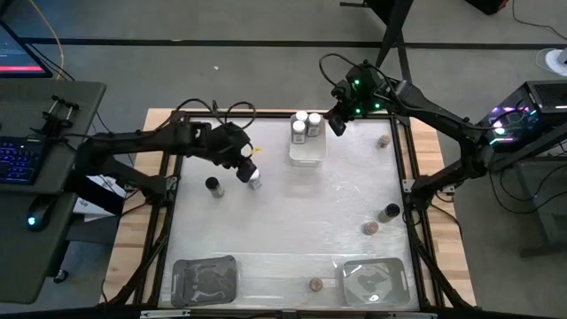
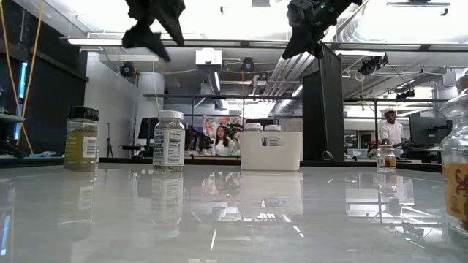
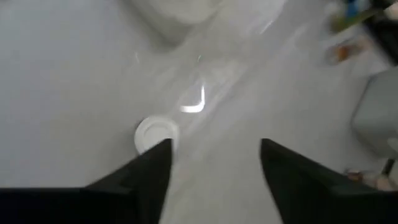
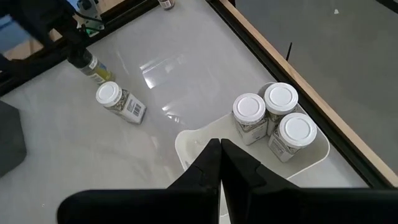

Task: Sort spices by type
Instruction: Put the white seasoning bottle into the white bin

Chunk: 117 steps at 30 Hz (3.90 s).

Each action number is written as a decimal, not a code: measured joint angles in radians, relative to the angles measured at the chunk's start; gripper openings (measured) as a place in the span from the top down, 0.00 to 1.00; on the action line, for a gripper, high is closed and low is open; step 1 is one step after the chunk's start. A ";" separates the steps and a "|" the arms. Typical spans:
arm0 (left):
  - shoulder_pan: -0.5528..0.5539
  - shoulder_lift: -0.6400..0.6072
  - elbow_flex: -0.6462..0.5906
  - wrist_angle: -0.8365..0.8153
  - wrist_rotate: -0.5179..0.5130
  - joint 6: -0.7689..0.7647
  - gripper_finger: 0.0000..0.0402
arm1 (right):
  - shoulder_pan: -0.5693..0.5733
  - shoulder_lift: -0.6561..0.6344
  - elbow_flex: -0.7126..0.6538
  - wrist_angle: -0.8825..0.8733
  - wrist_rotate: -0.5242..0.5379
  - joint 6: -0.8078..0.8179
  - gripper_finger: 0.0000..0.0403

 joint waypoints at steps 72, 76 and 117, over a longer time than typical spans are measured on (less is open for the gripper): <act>0.045 0.618 0.129 0.217 0.055 0.922 0.11 | 0.006 0.000 0.000 -0.152 0.077 0.247 1.00; 0.056 0.611 0.127 0.133 0.011 0.906 0.11 | 0.008 0.000 0.000 -0.153 0.085 0.266 1.00; 0.043 0.445 -0.033 0.188 -0.065 0.798 0.62 | 0.122 -0.043 0.000 -0.187 0.019 -0.146 1.00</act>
